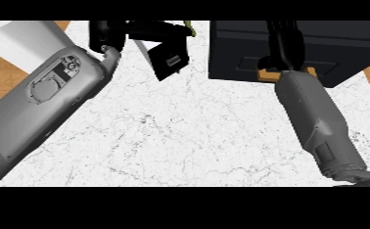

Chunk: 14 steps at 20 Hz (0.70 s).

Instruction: Pick up the can, place it into the drawer and close the drawer

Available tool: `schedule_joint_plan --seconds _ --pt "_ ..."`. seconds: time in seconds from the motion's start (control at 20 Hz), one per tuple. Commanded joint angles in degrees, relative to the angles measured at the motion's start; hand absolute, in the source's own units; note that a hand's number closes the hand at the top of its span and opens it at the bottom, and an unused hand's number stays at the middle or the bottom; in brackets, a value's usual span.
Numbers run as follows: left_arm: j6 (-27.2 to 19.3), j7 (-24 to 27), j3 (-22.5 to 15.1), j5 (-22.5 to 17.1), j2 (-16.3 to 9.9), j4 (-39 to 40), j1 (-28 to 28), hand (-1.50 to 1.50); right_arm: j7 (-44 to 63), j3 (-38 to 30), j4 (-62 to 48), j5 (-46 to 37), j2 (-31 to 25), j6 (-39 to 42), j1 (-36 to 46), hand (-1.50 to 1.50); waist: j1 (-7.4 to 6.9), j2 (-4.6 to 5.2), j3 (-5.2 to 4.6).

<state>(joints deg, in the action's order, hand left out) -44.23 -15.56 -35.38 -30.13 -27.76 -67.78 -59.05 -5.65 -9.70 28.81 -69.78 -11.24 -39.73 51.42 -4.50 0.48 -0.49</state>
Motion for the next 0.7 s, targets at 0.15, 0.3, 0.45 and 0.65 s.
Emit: schedule_joint_plan --seconds 0.15,0.3,0.45,0.65 --pt "-1.1 0.0 -0.7 2.1 -1.1 -5.9 5.7 -1.50 -1.6 -2.9 -10.0 0.9 -0.4 -4.0 6.3 -1.50 -0.88 0.98 0.64" --pt "-0.2 1.5 -0.6 1.9 -1.3 -8.4 9.4 -1.50 1.6 -2.9 -11.9 -0.2 -0.2 -2.1 11.1 -1.50 -1.44 0.91 0.57" --pt "-0.2 0.4 0.1 2.7 -2.4 -8.6 8.1 -1.50 0.0 -4.0 -13.3 0.6 -0.6 -3.8 11.6 -1.50 -1.28 1.19 0.65" --pt "0.9 1.3 0.7 2.9 -2.8 -9.4 9.5 -1.50 0.7 -5.0 -14.8 0.9 0.0 -4.3 13.3 -1.50 -1.51 1.60 0.65"
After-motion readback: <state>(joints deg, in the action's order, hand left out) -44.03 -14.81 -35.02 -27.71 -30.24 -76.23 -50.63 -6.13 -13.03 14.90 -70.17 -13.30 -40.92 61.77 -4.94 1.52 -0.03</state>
